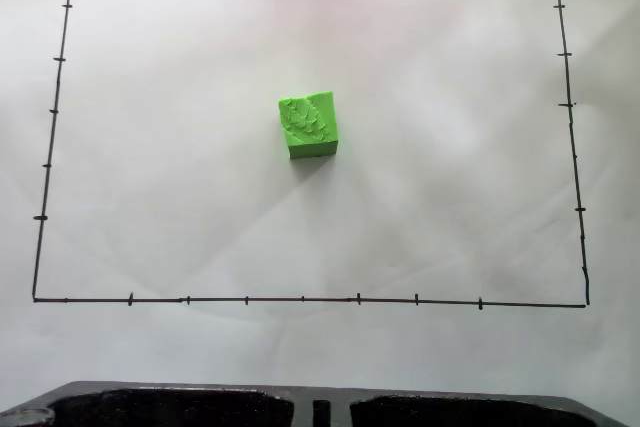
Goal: Grasp the colored block, Place it on the black dot, and then return the arm to the default position.
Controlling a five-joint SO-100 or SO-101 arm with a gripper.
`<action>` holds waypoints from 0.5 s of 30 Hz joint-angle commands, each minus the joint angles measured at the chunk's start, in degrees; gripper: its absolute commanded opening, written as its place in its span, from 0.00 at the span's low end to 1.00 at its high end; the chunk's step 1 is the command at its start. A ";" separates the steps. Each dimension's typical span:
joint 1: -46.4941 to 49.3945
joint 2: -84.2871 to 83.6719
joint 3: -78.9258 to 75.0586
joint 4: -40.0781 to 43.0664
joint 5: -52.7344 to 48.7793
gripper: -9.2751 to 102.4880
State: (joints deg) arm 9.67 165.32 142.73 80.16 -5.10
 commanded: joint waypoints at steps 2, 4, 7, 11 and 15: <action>0.09 3.60 2.46 -3.87 1.14 0.08; -0.53 5.10 4.57 -7.21 1.85 0.08; -1.76 7.56 8.09 -11.87 2.11 0.08; -2.02 10.63 12.83 -18.11 2.29 0.08; -3.69 12.57 16.00 -22.24 3.60 0.08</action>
State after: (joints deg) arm 7.12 176.40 157.94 60.12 -2.11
